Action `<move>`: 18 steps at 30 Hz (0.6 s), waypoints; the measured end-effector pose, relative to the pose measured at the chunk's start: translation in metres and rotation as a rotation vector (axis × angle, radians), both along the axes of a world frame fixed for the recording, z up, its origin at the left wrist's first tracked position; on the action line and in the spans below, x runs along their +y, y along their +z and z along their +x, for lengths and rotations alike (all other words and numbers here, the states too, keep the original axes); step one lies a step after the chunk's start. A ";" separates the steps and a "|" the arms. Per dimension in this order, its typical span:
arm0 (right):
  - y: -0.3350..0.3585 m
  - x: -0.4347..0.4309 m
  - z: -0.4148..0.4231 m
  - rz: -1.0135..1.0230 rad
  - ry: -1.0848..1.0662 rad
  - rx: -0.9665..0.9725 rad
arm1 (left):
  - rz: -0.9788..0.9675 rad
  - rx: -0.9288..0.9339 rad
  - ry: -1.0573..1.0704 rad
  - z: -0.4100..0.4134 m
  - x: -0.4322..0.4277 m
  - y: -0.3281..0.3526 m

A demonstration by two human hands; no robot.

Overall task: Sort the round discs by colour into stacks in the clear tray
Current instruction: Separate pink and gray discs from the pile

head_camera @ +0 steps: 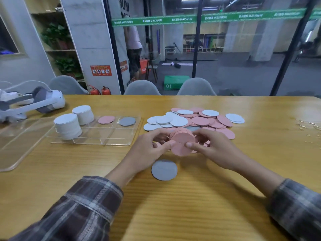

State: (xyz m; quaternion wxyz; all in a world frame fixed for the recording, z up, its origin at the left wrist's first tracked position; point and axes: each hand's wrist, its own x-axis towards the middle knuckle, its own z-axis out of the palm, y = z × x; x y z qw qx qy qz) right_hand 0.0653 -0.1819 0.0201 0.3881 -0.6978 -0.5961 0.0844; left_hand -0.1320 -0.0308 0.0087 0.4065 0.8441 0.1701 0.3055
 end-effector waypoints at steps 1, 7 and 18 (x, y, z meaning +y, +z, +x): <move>0.002 0.008 -0.004 -0.006 0.010 0.000 | -0.026 -0.008 0.019 -0.006 0.006 0.000; 0.016 0.064 -0.034 -0.018 0.070 0.028 | -0.076 -0.060 0.159 -0.045 0.045 0.009; 0.035 0.198 -0.083 -0.095 0.135 0.031 | -0.165 0.007 0.364 -0.095 0.136 0.033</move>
